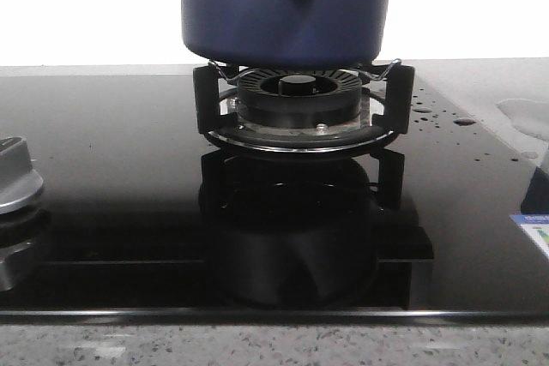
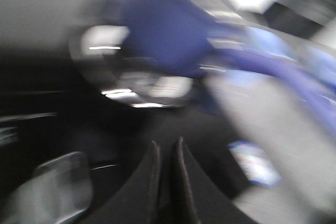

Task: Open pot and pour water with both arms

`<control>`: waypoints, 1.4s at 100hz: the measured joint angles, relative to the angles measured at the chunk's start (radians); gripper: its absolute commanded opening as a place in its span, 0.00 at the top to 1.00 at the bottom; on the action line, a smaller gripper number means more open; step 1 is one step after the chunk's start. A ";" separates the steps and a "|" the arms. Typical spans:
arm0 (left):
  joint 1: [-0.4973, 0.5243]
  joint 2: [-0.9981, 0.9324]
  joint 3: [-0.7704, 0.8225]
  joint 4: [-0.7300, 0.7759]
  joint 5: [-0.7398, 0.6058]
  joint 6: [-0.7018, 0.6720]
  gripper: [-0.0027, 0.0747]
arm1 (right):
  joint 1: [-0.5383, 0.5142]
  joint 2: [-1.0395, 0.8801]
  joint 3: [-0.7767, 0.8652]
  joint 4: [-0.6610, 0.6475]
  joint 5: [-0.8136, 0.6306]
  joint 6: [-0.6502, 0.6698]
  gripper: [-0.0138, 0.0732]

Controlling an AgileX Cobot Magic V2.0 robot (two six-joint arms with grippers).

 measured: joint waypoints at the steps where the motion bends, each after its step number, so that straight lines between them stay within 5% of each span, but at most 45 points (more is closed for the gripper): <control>1: -0.002 0.008 -0.004 -0.017 0.014 0.037 0.97 | 0.000 0.002 -0.003 0.008 0.000 -0.015 0.92; 14: -0.020 0.160 -0.093 -0.256 0.136 0.304 0.97 | 0.000 0.002 -0.020 0.108 -0.021 -0.160 0.92; 28: -0.020 0.303 -0.203 -0.309 0.214 0.486 0.96 | 0.000 0.002 -0.022 0.125 -0.091 -0.273 0.92; 40: -0.020 0.416 -0.293 -0.312 0.278 0.676 0.75 | 0.000 0.002 -0.023 0.128 -0.161 -0.318 0.87; 53: -0.021 0.507 -0.384 -0.312 0.316 0.856 0.37 | 0.000 0.002 -0.023 0.128 -0.199 -0.373 0.58; 62: -0.021 0.564 -0.445 -0.312 0.308 0.897 0.24 | 0.000 0.002 -0.023 0.128 -0.225 -0.380 0.30; 76: -0.025 0.668 -0.534 -0.311 0.302 0.914 0.25 | 0.000 0.003 -0.023 0.128 -0.265 -0.387 0.08; 140: -0.103 1.118 -0.932 -0.240 0.340 0.955 0.25 | 0.000 0.003 -0.023 0.128 -0.319 -0.393 0.09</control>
